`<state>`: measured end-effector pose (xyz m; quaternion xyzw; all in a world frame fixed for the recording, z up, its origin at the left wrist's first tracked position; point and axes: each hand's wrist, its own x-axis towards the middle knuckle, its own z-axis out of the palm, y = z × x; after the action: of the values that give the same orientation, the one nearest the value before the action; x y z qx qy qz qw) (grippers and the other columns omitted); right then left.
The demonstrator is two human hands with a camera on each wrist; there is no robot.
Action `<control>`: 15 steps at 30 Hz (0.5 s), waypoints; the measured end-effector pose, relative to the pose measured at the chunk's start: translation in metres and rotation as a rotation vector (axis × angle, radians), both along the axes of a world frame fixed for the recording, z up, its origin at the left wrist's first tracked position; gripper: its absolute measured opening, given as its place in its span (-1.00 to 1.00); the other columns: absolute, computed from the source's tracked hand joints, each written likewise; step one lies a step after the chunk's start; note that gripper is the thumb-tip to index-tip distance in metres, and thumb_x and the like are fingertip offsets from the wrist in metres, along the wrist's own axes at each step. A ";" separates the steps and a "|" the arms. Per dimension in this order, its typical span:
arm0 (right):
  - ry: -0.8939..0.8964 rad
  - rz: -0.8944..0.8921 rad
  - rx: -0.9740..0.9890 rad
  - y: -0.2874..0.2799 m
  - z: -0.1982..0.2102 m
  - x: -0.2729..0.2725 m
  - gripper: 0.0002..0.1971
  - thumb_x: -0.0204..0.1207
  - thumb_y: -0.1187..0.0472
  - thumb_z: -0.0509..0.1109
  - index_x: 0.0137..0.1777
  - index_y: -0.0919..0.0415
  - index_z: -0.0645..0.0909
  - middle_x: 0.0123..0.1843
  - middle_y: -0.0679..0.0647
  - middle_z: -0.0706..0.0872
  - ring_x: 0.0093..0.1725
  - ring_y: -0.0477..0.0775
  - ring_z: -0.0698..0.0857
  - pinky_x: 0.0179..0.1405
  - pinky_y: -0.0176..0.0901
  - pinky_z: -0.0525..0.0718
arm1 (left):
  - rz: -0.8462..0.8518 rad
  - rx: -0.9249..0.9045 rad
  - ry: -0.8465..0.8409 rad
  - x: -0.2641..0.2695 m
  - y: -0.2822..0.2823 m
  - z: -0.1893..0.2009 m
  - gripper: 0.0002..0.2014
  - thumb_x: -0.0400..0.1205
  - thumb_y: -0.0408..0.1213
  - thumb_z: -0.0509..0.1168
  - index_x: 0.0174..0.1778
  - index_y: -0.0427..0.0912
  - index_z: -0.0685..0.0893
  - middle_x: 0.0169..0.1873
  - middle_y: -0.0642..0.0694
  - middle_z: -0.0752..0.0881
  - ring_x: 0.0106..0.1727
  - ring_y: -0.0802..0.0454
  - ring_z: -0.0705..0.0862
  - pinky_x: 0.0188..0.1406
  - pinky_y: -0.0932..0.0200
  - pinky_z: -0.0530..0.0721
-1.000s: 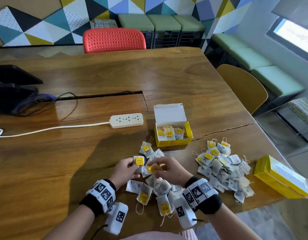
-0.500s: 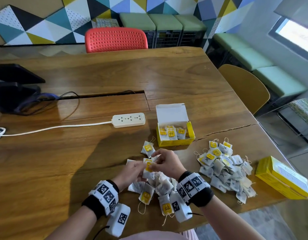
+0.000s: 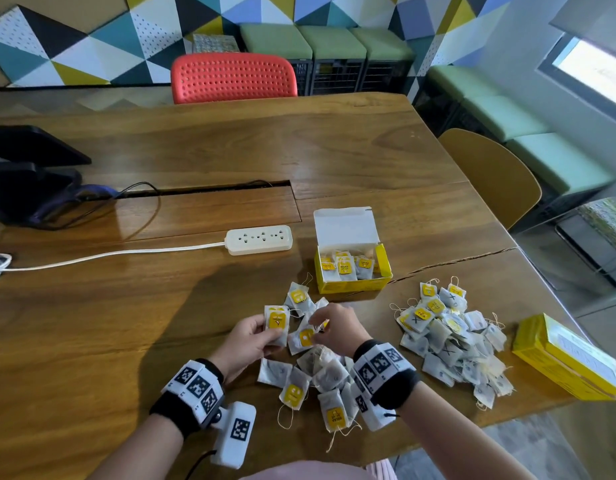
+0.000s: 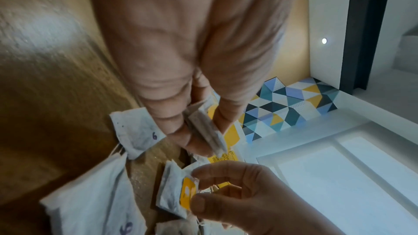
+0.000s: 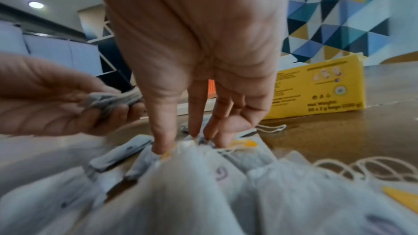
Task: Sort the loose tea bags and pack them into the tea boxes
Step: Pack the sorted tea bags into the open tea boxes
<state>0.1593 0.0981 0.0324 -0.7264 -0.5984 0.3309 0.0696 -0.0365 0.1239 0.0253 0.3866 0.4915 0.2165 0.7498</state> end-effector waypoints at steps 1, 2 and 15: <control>-0.040 0.040 -0.013 0.000 -0.003 -0.004 -0.69 0.40 0.18 0.58 0.15 0.13 0.72 0.17 0.03 0.66 0.04 -0.03 0.63 0.04 -0.32 0.56 | 0.000 0.015 0.009 -0.001 0.000 0.000 -0.85 0.64 -0.49 0.27 0.07 -0.25 0.67 -0.04 -0.19 0.80 -0.11 0.06 0.79 -0.15 0.22 0.76; -0.077 0.064 -0.025 0.000 -0.006 -0.008 -0.65 0.39 0.16 0.58 0.18 0.12 0.71 0.19 0.05 0.59 0.12 0.02 0.60 0.09 -0.25 0.56 | -0.003 0.034 0.019 -0.002 0.000 0.000 -0.84 0.64 -0.48 0.29 0.08 -0.25 0.68 -0.01 -0.21 0.80 -0.10 0.06 0.79 -0.19 0.24 0.75; 0.173 0.197 -0.027 0.006 0.025 -0.006 -0.92 0.42 0.32 0.51 -0.13 0.16 0.75 -0.29 -0.17 0.65 -0.26 -0.26 0.60 -0.17 -0.48 0.54 | 0.041 0.203 0.195 -0.005 0.009 -0.012 -0.90 0.67 -0.43 0.27 0.01 -0.25 0.68 -0.06 -0.23 0.80 -0.05 -0.04 0.76 0.06 -0.04 0.73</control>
<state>0.1536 0.1042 0.0573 -0.6337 -0.6541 0.4055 0.0781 -0.0414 0.1329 0.0130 0.4697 0.5454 0.2417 0.6507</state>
